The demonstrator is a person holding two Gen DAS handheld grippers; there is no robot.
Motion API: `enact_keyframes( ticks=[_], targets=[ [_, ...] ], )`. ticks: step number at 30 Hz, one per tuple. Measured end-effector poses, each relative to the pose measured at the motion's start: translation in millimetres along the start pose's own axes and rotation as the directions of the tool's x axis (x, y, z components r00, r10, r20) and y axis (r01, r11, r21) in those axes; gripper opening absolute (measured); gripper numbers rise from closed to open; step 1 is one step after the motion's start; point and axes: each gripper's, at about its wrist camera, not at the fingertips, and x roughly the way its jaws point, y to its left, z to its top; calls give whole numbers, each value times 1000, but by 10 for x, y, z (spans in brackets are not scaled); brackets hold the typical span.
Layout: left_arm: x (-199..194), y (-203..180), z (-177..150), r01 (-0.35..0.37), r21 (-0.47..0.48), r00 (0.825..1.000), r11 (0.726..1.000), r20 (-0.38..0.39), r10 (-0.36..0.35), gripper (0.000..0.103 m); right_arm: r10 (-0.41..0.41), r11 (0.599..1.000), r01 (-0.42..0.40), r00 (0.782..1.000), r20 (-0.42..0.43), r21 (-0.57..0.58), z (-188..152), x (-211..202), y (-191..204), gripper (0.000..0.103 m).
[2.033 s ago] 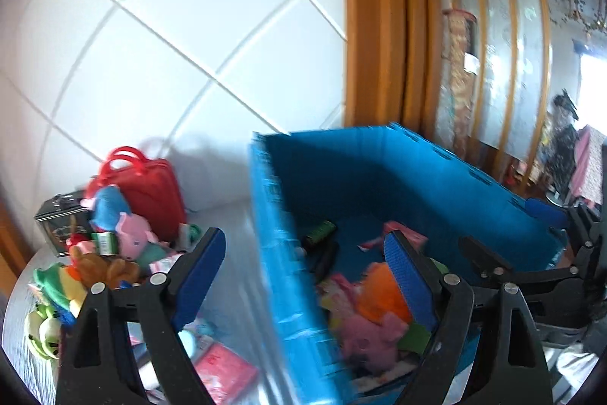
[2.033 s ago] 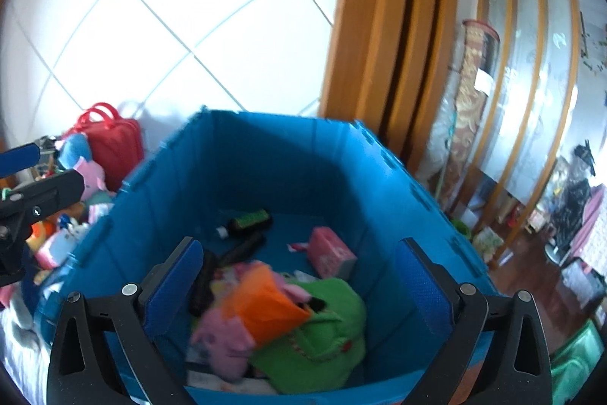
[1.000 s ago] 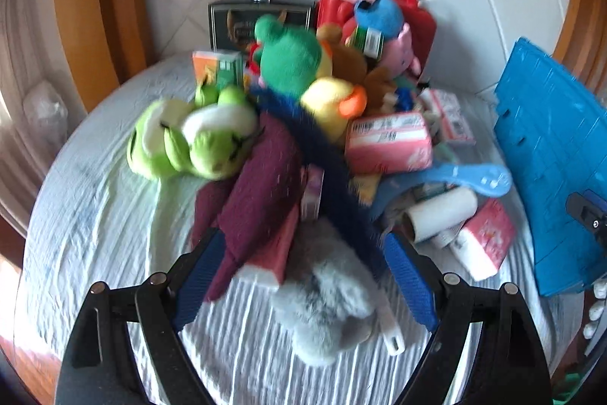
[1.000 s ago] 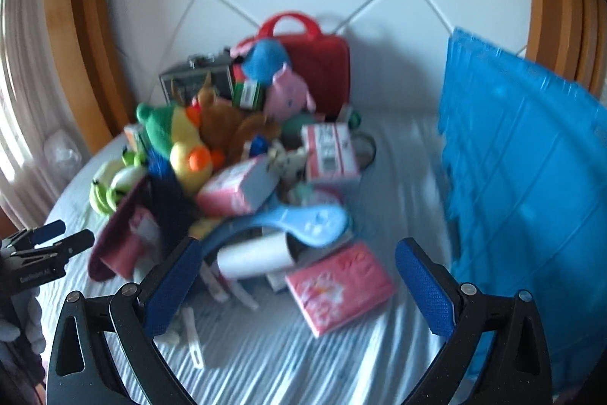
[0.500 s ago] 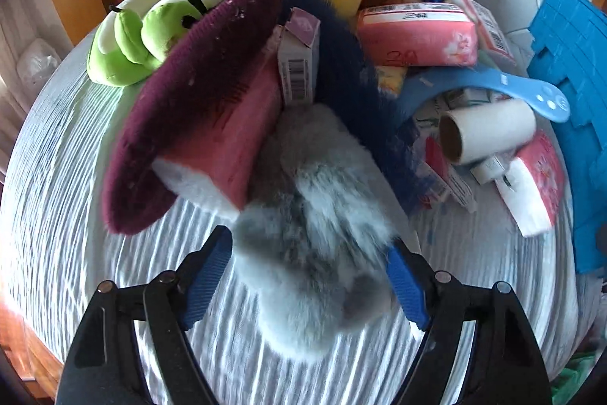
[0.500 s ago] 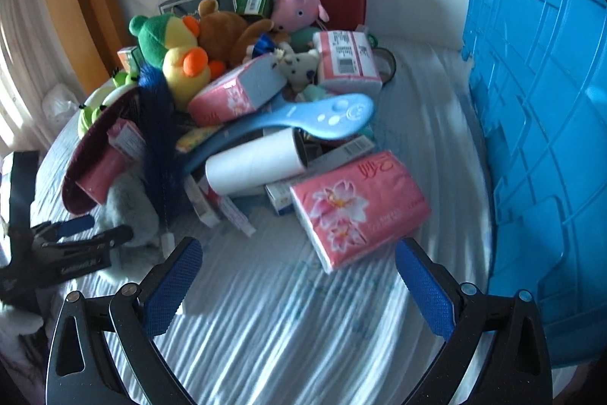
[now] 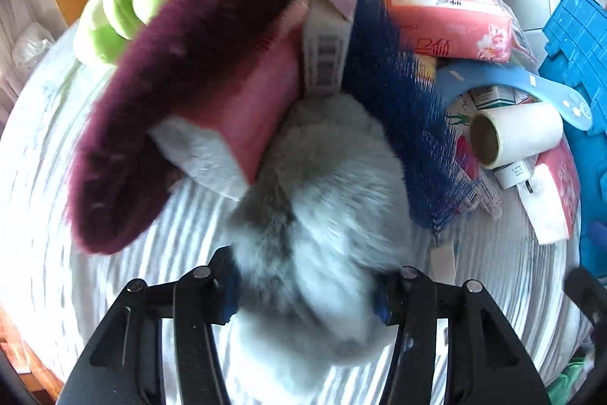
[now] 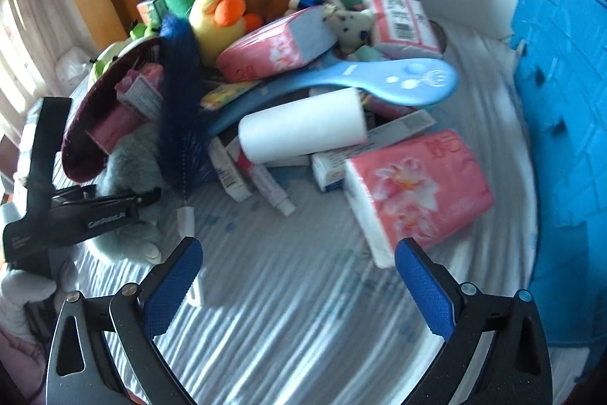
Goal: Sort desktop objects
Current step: 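Move both tools back toward the pile on the bed, then grasp the grey fluffy plush with the left tool while the right grasps the white lint roller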
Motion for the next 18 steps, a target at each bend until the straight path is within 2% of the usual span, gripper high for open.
enact_keyframes(
  ticks=[1,3,4,10,13,17,18],
  targets=[
    [-24,10,-5,-9,15,1000,1000,7,9,52,1,1000,-1,1000,0,9,26,33,7,101],
    [-21,25,-7,-12,33,1000,999,7,12,52,-6,999,6,1000,-8,33,122,108,-2,88],
    [-6,33,-6,-6,35,1000,999,4,6,52,-15,999,15,1000,-9,41,171,130,-13,86],
    [135,83,51,28,35,999,999,-34,-27,52,-102,994,100,994,45,46,493,103,-141,87],
    [87,170,101,43,5,999,999,-17,-43,51,-134,990,132,990,54,42,621,155,-220,88],
    [63,282,115,24,-2,1000,1000,-9,-24,51,-76,996,74,996,42,48,754,291,-289,86],
    [67,297,105,23,-1,1000,1000,-12,-23,51,-50,998,49,998,28,37,748,318,-262,73]
  ],
)
